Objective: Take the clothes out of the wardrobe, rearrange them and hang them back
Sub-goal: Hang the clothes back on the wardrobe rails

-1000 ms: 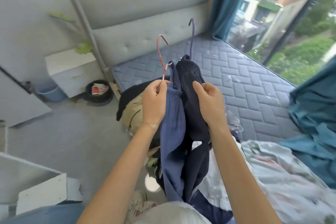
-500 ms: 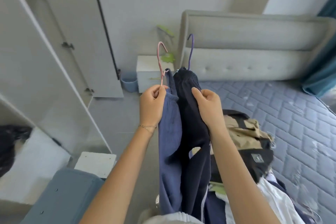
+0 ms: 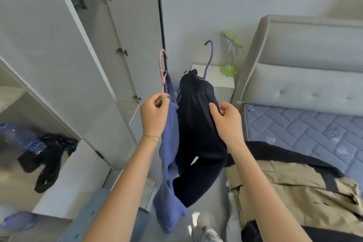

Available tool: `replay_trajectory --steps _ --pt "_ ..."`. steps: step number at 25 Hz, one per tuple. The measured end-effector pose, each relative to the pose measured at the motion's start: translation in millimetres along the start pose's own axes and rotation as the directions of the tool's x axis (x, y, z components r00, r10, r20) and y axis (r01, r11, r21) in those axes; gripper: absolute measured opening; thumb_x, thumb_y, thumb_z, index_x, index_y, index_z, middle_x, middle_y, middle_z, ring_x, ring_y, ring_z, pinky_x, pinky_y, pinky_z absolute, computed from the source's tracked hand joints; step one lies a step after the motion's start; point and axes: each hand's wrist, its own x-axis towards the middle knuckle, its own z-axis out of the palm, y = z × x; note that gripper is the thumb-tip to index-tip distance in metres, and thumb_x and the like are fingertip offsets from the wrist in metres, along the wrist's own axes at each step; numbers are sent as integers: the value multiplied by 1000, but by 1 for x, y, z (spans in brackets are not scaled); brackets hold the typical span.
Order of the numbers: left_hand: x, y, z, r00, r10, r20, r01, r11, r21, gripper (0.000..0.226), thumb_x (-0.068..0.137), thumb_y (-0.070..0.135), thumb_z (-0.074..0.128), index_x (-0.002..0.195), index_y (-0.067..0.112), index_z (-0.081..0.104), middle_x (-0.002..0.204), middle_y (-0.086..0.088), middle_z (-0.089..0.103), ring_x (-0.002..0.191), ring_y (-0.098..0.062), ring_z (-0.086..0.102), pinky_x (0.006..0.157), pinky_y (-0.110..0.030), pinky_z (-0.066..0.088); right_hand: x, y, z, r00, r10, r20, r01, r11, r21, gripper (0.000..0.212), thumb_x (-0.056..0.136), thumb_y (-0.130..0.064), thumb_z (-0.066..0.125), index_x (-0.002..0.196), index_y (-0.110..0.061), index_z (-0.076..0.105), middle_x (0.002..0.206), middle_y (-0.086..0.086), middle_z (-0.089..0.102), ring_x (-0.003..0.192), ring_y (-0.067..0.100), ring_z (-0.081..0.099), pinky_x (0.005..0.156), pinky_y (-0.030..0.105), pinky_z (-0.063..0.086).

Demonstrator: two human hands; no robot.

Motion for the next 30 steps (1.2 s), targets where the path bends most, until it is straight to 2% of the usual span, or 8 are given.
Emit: replay_trajectory --steps 2,6,10,16,19,21,27,30 --pt "32 -10 13 999 7 -50 -6 1000 12 20 92 14 54 81 10 70 76 -12 69 68 -11 57 60 -10 41 44 9 12 999 -21 24 20 1000 1 45 95 -30 56 61 -19 28 50 -11 25 47 7 26 48 20 26" --pt "94 -29 41 989 -34 -146 47 995 83 23 93 18 54 81 5 68 74 -21 62 62 -16 48 57 -24 38 132 20 44 984 -53 171 54 999 -1 43 95 -32 55 65 -17 29 57 -5 26 51 8 23 49 22 23" --pt "145 -48 49 949 -71 -308 112 986 121 25 94 18 53 77 1 61 71 -23 54 61 -13 39 57 -29 33 210 14 83 941 -85 328 84 996 18 41 96 -29 54 66 -16 29 59 1 25 54 12 23 53 27 23" --pt "222 -85 47 870 -105 -482 156 986 67 21 94 14 54 78 3 62 73 -22 57 68 -12 45 64 -28 39 300 8 166 853 -149 500 158 987 24 45 94 -28 58 64 -18 26 56 -2 24 50 9 21 46 21 22" --pt "273 -112 43 836 -113 -537 163 985 48 19 94 16 54 75 18 53 70 -4 49 70 -12 43 68 -26 38 343 7 215 803 -171 571 207 978 3 50 93 -28 60 60 -20 23 51 -8 22 48 9 22 46 22 23" --pt "307 -130 42 808 -131 -574 178 984 27 19 94 16 55 77 21 51 74 2 49 70 -12 43 68 -25 38 369 7 248 779 -177 601 230 973 -11 48 92 -28 60 61 -19 24 54 -5 23 50 9 22 48 23 22" --pt "397 -164 38 747 -165 -643 215 977 -2 20 94 11 57 76 18 51 71 -6 46 71 -12 40 66 -28 37 434 -12 335 702 -215 679 261 965 36 45 94 -24 58 63 -16 26 55 -2 23 50 10 21 47 22 25" --pt "434 -173 24 708 -149 -691 223 975 19 22 93 11 56 72 15 55 65 -10 47 64 -10 40 61 -23 37 467 -23 379 653 -224 724 253 965 70 47 94 -23 58 63 -18 24 55 -4 21 50 9 19 46 20 25"
